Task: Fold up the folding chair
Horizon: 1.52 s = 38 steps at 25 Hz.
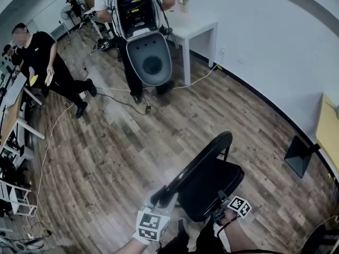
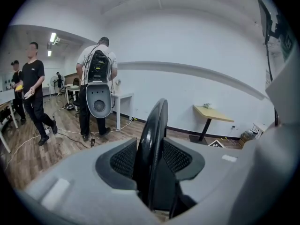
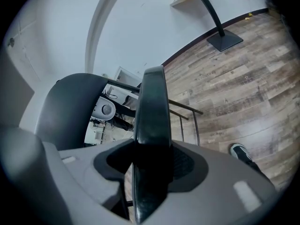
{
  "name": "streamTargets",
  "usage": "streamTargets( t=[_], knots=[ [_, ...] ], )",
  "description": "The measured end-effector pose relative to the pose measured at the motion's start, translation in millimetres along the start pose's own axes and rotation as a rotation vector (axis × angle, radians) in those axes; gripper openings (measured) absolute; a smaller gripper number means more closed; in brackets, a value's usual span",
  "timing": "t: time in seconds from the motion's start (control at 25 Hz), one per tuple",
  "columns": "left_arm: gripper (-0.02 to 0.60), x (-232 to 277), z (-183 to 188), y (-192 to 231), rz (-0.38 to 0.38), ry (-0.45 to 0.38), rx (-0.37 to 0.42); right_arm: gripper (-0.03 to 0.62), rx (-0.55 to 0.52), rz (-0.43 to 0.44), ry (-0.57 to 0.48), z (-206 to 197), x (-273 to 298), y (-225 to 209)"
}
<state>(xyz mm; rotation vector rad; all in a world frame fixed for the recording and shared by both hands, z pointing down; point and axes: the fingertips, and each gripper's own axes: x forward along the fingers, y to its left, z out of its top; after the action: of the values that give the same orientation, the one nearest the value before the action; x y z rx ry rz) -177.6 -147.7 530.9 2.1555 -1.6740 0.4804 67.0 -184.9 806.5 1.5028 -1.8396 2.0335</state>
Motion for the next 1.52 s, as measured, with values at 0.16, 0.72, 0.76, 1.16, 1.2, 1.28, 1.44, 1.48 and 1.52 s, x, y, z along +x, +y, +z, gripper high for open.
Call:
streamTargets(
  t=[0.16, 0.72, 0.76, 1.16, 1.2, 1.28, 1.44, 1.48, 1.52],
  knots=[
    [0.181, -6.4, 3.7, -18.0, 0.021, 0.0, 0.03, 0.206, 0.01, -0.029, 0.02, -4.2, -2.0, 10.1],
    [0.187, -24.1, 7.1, -38.9, 0.092, -0.023, 0.097, 0.189, -0.016, -0.097, 0.117, -15.6, 24.0, 69.2],
    [0.187, -25.3, 6.0, -42.2, 0.093, -0.029, 0.111, 0.186, -0.015, -0.094, 0.124, -16.5, 25.4, 74.1],
    [0.187, -34.7, 13.4, -53.0, 0.088, -0.028, 0.15, 0.166, 0.007, -0.064, 0.145, -23.1, 46.3, 111.2],
    [0.186, -34.3, 15.4, -52.1, 0.087, -0.026, 0.148, 0.166, 0.007, -0.07, 0.147, -22.8, 47.7, 114.4],
    [0.186, -33.9, 17.5, -51.8, 0.082, -0.019, 0.142, 0.166, 0.008, -0.086, 0.143, -22.9, 48.2, 117.2],
    [0.183, -36.4, 13.8, -55.7, 0.067, -0.009, 0.145, 0.166, 0.023, -0.089, 0.118, -25.7, 51.9, 124.6],
    [0.181, -36.4, 12.0, -55.9, 0.066, -0.007, 0.148, 0.166, 0.02, -0.09, 0.115, -26.1, 53.9, 128.3],
    [0.181, -36.0, 10.4, -55.7, 0.068, -0.006, 0.151, 0.165, 0.015, -0.092, 0.115, -26.0, 55.3, 131.1]
  ],
)
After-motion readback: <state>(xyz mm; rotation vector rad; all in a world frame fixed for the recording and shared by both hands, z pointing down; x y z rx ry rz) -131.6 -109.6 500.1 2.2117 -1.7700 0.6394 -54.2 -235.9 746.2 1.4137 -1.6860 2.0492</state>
